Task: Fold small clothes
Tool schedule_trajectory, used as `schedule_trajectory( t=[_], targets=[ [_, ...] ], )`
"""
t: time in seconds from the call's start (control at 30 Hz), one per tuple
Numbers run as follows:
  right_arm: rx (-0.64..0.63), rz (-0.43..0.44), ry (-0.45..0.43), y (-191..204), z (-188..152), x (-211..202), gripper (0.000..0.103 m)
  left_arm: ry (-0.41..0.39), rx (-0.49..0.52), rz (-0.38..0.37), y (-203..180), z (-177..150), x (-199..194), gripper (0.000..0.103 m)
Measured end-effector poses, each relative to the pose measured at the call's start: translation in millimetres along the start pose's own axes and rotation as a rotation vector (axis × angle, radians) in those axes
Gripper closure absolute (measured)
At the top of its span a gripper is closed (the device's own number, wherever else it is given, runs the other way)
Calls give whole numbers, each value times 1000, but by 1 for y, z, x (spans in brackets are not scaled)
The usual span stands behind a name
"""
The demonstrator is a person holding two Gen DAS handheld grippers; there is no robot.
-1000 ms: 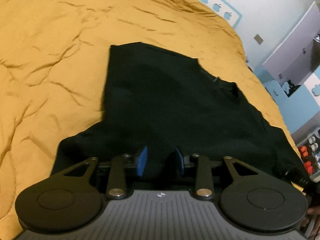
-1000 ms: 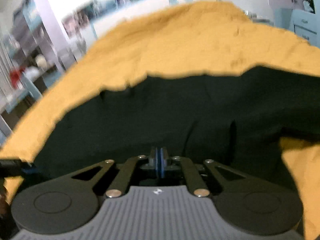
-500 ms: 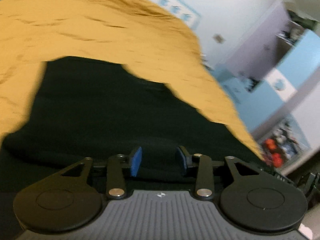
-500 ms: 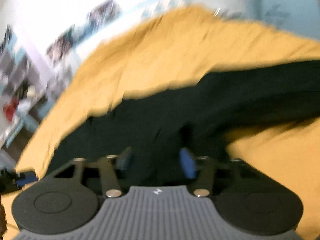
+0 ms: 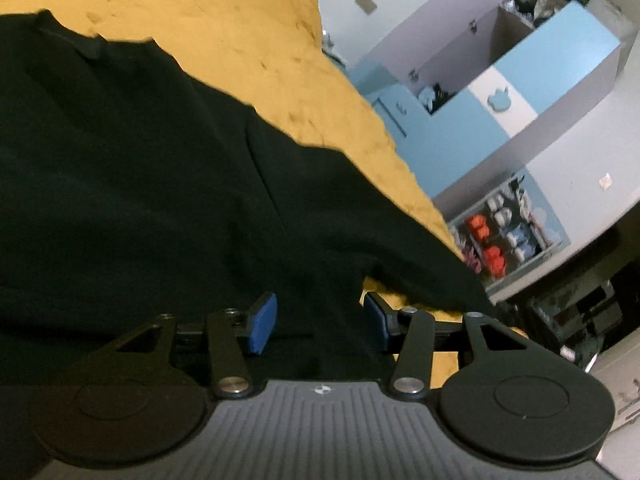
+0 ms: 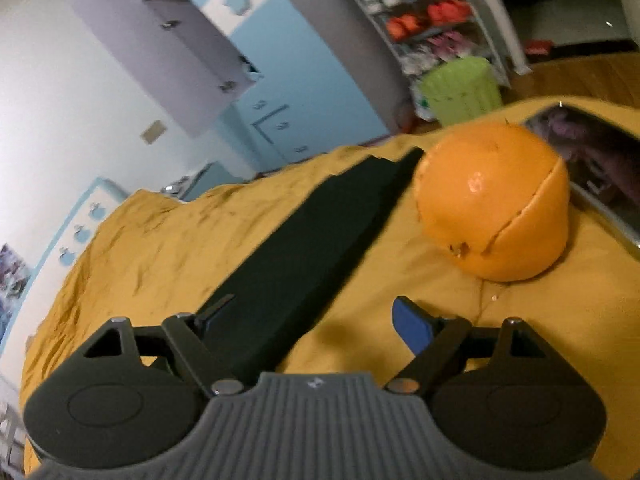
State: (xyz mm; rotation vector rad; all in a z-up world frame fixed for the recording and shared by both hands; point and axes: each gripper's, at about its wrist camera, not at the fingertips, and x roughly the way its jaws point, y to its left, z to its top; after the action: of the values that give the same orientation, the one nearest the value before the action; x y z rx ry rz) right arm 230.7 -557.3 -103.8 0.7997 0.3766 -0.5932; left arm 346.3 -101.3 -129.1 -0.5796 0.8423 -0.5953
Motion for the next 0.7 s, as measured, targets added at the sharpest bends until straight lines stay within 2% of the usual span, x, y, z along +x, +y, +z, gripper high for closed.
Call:
schedule_trajectory(
  t=[0.17, 0.33, 0.47, 0.5, 0.53, 0.6, 0.63, 0.7],
  targets=[
    [12, -86, -60, 19, 8, 30, 22, 39, 3, 2, 2, -2, 20, 46],
    [87, -171, -138, 32, 17, 60, 20, 48, 10, -7, 5, -6, 25, 46],
    [42, -194, -175, 44, 14, 76, 21, 47, 3, -18, 7, -8, 25, 46],
    [36, -190, -184, 45, 12, 77, 34, 48, -1, -22, 9, -8, 24, 46],
    [33, -180, -187, 44, 14, 81, 63, 48, 0, -23, 9, -8, 24, 46],
    [33, -201, -194, 40, 15, 80, 89, 53, 7, -21, 9, -7, 24, 46],
    [36, -206, -193, 35, 16, 79, 99, 54, 10, -21, 9, -7, 24, 46],
    [48, -193, -188, 32, 19, 78, 102, 55, 11, -21, 8, -6, 24, 46]
  ],
)
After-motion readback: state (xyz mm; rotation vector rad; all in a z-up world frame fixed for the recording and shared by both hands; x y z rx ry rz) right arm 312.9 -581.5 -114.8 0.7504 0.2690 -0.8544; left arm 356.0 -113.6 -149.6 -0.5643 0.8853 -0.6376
